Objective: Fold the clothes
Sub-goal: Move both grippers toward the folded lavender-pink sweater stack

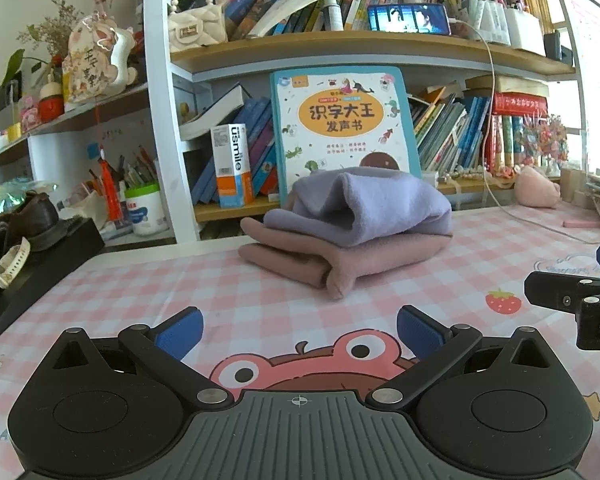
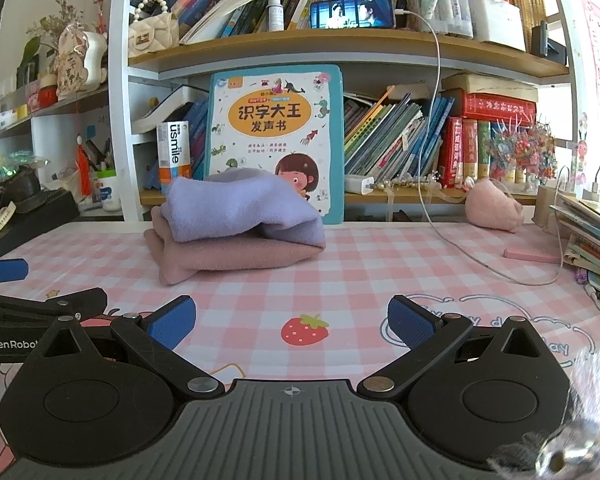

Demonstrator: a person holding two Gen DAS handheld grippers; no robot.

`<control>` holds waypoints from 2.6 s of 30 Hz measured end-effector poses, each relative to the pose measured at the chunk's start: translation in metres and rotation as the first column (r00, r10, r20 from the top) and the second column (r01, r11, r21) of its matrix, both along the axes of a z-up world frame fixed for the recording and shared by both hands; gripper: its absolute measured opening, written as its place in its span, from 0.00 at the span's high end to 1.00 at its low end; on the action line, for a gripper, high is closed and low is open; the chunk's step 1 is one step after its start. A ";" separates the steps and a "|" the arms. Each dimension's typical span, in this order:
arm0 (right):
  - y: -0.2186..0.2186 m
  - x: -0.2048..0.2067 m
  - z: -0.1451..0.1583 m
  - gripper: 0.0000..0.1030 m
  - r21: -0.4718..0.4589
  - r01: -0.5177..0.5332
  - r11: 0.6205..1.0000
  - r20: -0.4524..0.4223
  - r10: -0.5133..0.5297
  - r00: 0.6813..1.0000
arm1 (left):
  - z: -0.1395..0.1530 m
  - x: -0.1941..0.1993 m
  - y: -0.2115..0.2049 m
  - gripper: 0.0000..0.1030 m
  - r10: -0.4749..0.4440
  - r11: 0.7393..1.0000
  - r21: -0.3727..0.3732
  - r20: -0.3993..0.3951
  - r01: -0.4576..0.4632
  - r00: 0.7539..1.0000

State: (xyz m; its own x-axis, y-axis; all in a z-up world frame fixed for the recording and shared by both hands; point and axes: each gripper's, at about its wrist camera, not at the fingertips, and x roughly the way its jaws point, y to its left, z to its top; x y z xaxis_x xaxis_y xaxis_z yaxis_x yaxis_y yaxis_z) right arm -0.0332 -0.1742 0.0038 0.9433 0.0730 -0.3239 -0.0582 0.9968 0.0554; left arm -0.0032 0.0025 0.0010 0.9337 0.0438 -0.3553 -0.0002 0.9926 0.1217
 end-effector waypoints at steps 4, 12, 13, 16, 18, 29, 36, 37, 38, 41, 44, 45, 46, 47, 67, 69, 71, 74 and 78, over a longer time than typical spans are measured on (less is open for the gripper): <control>0.000 -0.003 0.001 0.00 -0.002 -0.004 1.000 0.019 0.005 1.000 | 0.000 -0.001 0.000 0.00 -0.005 1.000 -0.006 0.007 0.005 1.000; 0.007 -0.004 0.001 0.00 -0.050 0.010 0.999 0.030 -0.009 1.000 | 0.003 -0.011 0.004 0.00 -0.030 0.999 -0.035 0.074 0.033 0.997; 0.007 -0.006 0.002 0.00 -0.052 0.018 0.998 0.044 -0.016 0.999 | 0.003 -0.010 0.003 0.00 -0.030 0.999 -0.034 0.074 0.033 0.997; 0.004 -0.011 0.003 0.00 -0.037 0.038 0.999 0.076 -0.035 0.996 | 0.003 -0.008 0.002 0.00 -0.037 0.999 -0.032 0.059 0.039 0.998; 0.001 -0.010 0.003 0.00 -0.021 0.040 0.999 0.069 -0.038 0.997 | 0.003 -0.008 0.002 0.00 -0.053 0.998 -0.037 0.055 0.055 0.997; 0.011 -0.018 0.005 0.00 -0.065 -0.049 0.997 0.105 0.056 0.993 | 0.002 -0.008 0.011 0.00 -0.117 0.986 -0.114 0.040 0.121 0.992; 0.008 -0.005 0.006 0.07 -0.027 -0.103 0.994 0.008 0.103 0.995 | 0.004 0.008 0.035 0.00 -0.214 0.961 -0.189 -0.055 0.201 0.975; 0.009 -0.002 0.008 0.10 -0.041 -0.108 0.993 -0.004 0.108 0.994 | 0.007 0.011 0.038 0.00 -0.218 0.961 -0.183 -0.053 0.205 0.974; 0.010 0.001 0.009 0.13 -0.060 -0.115 0.992 -0.015 0.114 0.993 | 0.011 0.015 0.042 0.00 -0.220 0.962 -0.175 -0.049 0.209 0.974; 0.013 0.014 0.016 0.17 -0.105 -0.144 0.984 -0.046 0.140 0.989 | 0.023 0.028 0.052 0.00 -0.232 0.962 -0.153 -0.033 0.224 0.972; 0.016 0.029 0.022 0.23 -0.146 -0.164 0.976 -0.069 0.155 0.985 | 0.031 0.043 0.057 0.00 -0.242 0.963 -0.131 -0.030 0.236 0.970; 0.017 0.035 0.024 0.24 -0.157 -0.166 0.973 -0.074 0.156 0.985 | 0.032 0.049 0.058 0.00 -0.245 0.962 -0.134 -0.037 0.238 0.969; 0.017 0.041 0.026 0.27 -0.166 -0.167 0.972 -0.079 0.156 0.985 | 0.033 0.055 0.058 0.00 -0.249 0.961 -0.138 -0.045 0.241 0.967; 0.018 0.047 0.027 0.27 -0.174 -0.168 0.970 -0.084 0.156 0.984 | 0.034 0.061 0.059 0.00 -0.252 0.959 -0.143 -0.053 0.243 0.966; 0.038 0.134 0.033 0.29 -0.369 -0.213 0.905 -0.120 0.180 0.976 | 0.001 0.109 0.067 0.01 -0.281 0.912 -0.329 -0.068 0.245 0.957; 0.044 0.143 0.030 0.31 -0.390 -0.226 0.893 -0.132 0.189 0.973 | -0.002 0.109 0.071 0.05 -0.299 0.900 -0.352 -0.071 0.257 0.951; 0.052 0.152 0.026 0.31 -0.416 -0.240 0.877 -0.141 0.199 0.970 | -0.004 0.109 0.074 0.10 -0.313 0.891 -0.369 -0.072 0.266 0.947; 0.062 0.165 0.020 0.41 -0.442 -0.249 0.862 -0.147 0.204 0.968 | -0.006 0.108 0.078 0.21 -0.324 0.879 -0.390 -0.069 0.273 0.943; 0.064 0.177 0.016 0.64 -0.434 -0.216 0.875 -0.129 0.177 0.976 | -0.005 0.107 0.081 0.23 -0.312 0.879 -0.396 -0.053 0.267 0.949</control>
State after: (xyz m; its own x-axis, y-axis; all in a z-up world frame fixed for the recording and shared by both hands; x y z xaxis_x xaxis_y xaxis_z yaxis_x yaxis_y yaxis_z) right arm 0.1436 -0.1103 0.0198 0.8930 0.0842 -0.4420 -0.2697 0.8865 -0.3759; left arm 0.1038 0.0839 -0.0040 0.8368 -0.3814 -0.3929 0.2855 0.9162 -0.2813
